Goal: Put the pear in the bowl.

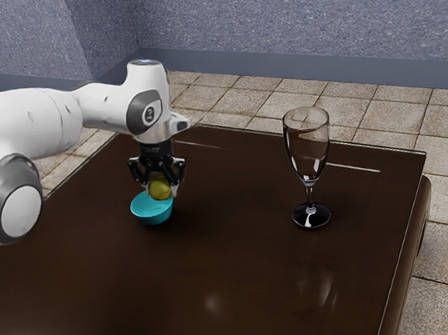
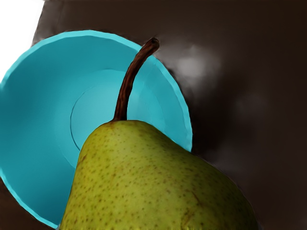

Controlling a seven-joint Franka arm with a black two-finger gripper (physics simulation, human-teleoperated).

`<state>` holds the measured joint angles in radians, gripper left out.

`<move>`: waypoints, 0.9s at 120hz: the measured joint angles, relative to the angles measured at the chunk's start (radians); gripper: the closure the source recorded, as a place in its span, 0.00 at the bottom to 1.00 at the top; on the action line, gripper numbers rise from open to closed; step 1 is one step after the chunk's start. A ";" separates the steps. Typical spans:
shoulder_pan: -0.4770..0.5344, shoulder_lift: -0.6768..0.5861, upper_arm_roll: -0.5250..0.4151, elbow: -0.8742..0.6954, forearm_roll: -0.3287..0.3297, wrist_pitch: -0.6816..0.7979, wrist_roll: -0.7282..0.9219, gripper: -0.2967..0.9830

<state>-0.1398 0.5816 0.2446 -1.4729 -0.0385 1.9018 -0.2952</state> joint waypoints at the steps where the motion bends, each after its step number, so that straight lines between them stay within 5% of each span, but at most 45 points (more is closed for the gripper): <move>1: 0.000 0.000 0.004 -0.003 -0.001 0.000 0.000 0.53; 46: 0.050 0.093 0.032 0.059 -0.036 -0.009 0.001 0.51; 76: 0.052 0.093 0.034 0.107 -0.059 -0.030 0.021 0.33; 92: 0.038 -0.028 0.025 0.107 -0.049 -0.077 0.049 0.28; 108: 0.010 -0.353 -0.182 0.013 0.034 -0.187 0.116 0.26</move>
<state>-0.1300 0.2283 0.0628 -1.4594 -0.0044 1.7150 -0.1790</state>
